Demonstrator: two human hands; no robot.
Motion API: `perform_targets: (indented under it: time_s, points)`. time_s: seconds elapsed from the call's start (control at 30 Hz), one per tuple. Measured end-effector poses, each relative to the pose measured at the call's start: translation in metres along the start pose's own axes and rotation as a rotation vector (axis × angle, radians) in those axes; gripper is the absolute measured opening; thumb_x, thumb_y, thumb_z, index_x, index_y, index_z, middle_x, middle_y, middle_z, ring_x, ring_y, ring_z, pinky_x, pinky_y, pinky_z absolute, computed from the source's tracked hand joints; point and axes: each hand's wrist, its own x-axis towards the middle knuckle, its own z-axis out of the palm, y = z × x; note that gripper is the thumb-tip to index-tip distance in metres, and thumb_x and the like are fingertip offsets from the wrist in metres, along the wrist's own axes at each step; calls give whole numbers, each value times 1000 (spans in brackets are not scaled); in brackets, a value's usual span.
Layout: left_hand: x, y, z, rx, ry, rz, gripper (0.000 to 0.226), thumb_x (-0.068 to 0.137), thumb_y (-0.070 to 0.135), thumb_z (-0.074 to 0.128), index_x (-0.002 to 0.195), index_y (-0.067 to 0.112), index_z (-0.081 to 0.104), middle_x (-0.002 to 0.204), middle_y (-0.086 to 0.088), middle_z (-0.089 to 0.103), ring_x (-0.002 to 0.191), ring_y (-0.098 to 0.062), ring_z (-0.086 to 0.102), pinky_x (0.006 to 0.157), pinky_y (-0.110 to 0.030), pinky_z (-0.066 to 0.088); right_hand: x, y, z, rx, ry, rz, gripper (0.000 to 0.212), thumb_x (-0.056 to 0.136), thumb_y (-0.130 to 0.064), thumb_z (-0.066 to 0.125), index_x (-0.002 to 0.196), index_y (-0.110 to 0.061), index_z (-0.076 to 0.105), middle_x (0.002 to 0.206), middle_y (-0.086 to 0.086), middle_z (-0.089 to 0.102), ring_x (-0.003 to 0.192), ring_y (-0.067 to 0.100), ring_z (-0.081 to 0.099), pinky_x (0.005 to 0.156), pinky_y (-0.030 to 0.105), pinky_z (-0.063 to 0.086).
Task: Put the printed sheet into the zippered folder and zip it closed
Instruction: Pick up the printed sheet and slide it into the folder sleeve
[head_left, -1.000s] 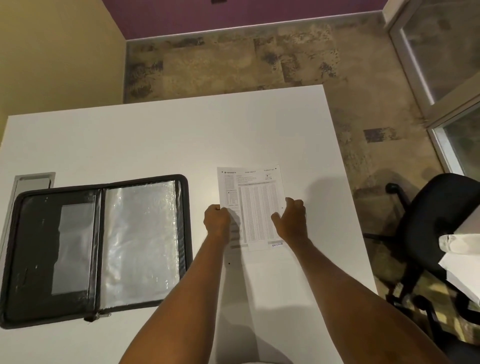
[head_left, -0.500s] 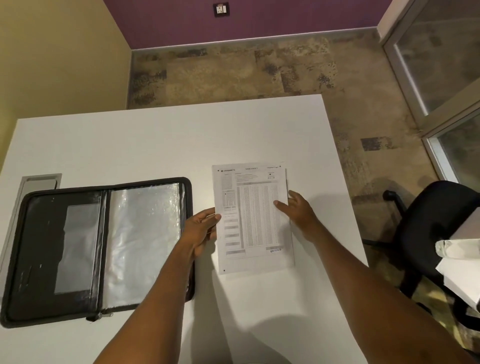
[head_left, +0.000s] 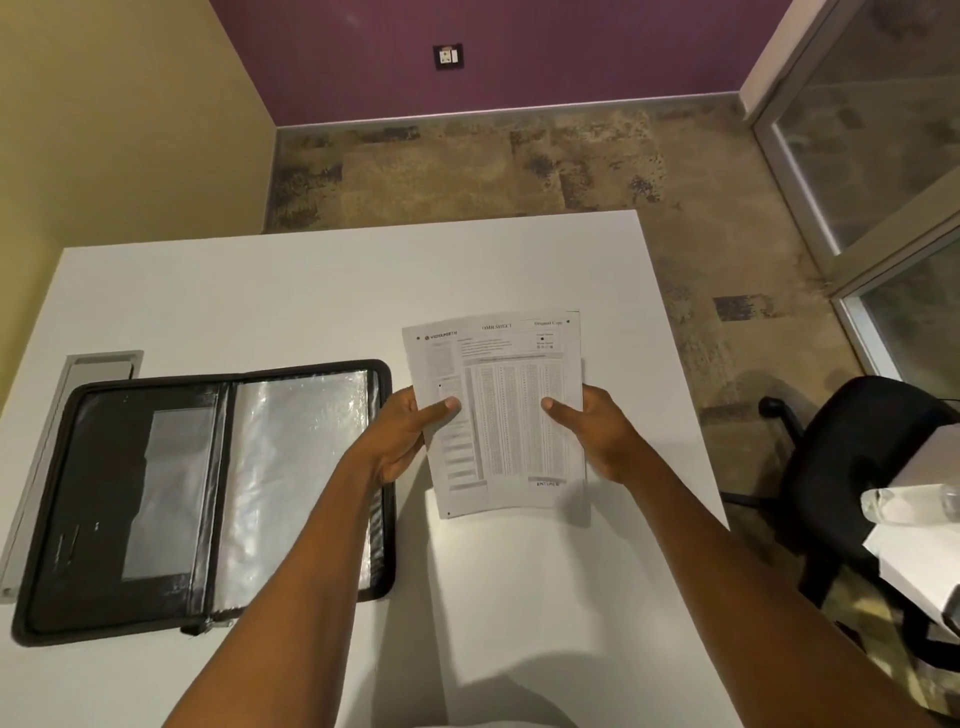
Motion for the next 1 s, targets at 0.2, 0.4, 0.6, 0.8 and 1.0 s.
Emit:
perform_targets:
  time_s: [0.2, 0.4, 0.6, 0.8, 1.0]
  points:
    - [-10, 8, 23, 137, 151, 208, 35, 87, 25, 84, 120, 32, 77, 127, -8, 75, 120, -29, 71, 105, -50, 55, -20, -3, 24, 26, 148, -118, 26, 103, -16, 62, 127, -23, 71, 122, 1, 77, 112, 20, 75, 92, 35, 62]
    - [-29, -10, 32, 193, 185, 315, 28, 89, 30, 83, 114, 41, 76, 119, 0, 78, 111, -17, 75, 86, -30, 62, -36, 12, 28, -19, 231, -117, 21, 103, -14, 63, 121, -20, 70, 119, 6, 77, 110, 25, 74, 92, 39, 62]
    - [-39, -26, 34, 197, 202, 278, 26, 92, 23, 80, 112, 41, 78, 118, 1, 79, 109, -14, 75, 83, -23, 60, -42, 25, 29, -25, 272, -59, 21, 99, -14, 69, 119, -19, 71, 116, 5, 77, 110, 25, 74, 90, 34, 62]
    - [-38, -37, 40, 214, 199, 230, 24, 94, 16, 77, 111, 34, 78, 116, -1, 79, 107, -16, 76, 83, -25, 61, -38, 35, 28, -18, 328, 14, 29, 92, -11, 77, 120, -11, 70, 119, 11, 75, 111, 28, 72, 102, 50, 57]
    - [-35, -35, 42, 254, 230, 234, 24, 93, 19, 78, 107, 38, 79, 113, 1, 80, 106, -17, 76, 92, -37, 62, -36, 34, 24, -1, 352, 18, 29, 89, -13, 81, 116, -16, 70, 113, 5, 76, 111, 28, 72, 97, 45, 59]
